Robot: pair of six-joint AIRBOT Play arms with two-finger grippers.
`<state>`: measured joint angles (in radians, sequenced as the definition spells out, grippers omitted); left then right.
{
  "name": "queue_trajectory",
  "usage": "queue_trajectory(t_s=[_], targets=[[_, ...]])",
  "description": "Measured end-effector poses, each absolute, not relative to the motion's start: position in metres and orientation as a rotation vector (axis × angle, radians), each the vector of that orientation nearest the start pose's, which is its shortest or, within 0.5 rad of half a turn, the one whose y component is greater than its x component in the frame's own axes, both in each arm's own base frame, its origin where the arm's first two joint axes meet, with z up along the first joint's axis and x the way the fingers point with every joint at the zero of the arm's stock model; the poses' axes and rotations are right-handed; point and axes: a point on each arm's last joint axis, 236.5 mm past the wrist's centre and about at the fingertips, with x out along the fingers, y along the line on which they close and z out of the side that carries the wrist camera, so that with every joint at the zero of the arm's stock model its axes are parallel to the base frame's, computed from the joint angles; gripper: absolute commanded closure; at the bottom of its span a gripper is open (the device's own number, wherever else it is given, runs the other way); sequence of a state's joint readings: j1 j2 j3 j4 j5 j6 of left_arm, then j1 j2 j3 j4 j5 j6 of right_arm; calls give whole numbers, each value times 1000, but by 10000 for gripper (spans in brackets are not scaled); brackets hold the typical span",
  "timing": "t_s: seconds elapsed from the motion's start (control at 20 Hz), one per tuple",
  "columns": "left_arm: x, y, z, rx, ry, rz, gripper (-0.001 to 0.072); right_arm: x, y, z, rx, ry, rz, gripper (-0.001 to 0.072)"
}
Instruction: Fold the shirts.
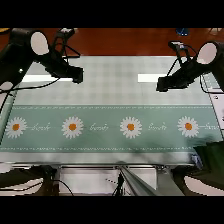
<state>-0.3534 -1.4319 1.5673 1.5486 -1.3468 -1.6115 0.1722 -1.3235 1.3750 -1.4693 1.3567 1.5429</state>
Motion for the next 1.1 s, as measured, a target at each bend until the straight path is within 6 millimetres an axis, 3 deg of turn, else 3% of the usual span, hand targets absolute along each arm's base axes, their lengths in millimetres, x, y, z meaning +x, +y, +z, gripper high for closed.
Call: queue_trajectory(t_s=[1.1], targets=[[410, -157, 78, 163, 1204, -302, 2, 380, 89, 55, -54, 1307, 232, 106]])
